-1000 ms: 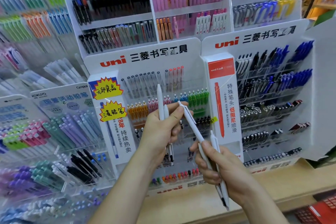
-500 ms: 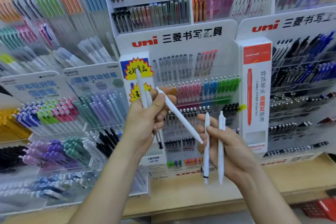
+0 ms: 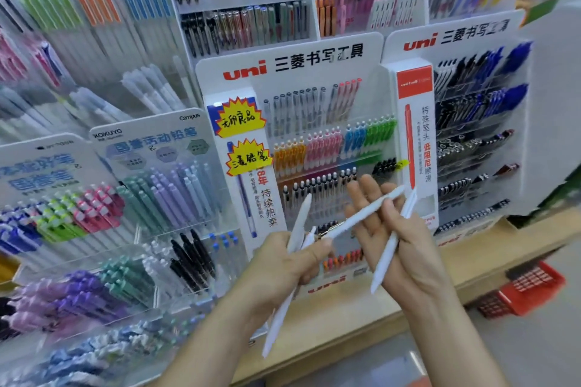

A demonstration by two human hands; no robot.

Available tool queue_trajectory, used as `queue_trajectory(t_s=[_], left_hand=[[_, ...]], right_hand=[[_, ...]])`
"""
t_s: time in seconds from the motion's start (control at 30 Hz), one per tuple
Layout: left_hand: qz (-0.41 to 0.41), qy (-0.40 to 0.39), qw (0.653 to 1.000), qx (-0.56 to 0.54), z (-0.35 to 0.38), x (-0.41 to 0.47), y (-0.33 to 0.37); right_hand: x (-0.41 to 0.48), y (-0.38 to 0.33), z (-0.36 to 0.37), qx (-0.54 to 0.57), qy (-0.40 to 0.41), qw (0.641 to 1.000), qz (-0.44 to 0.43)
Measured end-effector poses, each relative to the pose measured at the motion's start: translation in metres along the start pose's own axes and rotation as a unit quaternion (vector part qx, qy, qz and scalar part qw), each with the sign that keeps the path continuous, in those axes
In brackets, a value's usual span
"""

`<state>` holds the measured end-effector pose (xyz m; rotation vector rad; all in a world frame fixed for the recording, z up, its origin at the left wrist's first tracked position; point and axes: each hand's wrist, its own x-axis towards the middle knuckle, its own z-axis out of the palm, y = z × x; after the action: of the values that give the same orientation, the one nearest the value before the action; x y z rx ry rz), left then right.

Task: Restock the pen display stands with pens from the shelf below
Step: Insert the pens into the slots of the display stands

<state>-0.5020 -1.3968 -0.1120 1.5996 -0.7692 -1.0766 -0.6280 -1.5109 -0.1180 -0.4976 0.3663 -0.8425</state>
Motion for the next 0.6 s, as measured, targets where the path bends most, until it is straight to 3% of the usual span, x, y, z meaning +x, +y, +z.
queue_trajectory(t_s=[0.2,0.5,0.6], left_hand=[[0.053,0.076,0.995,0.023,0.009,0.030,0.016],[0.091,0.139,0.986,-0.022,0.047,0.083,0.045],[0.134,0.172,0.976,0.015,0.044,0.098,0.066]], right_hand=[[-0.002,-0.032,-0.028,-0.127,0.008,0.992,0.014],[0.036,-0.065,-0.055,-0.127,0.018,0.991,0.034],[0.056,-0.068,-0.067,-0.282,0.037,0.958,0.018]])
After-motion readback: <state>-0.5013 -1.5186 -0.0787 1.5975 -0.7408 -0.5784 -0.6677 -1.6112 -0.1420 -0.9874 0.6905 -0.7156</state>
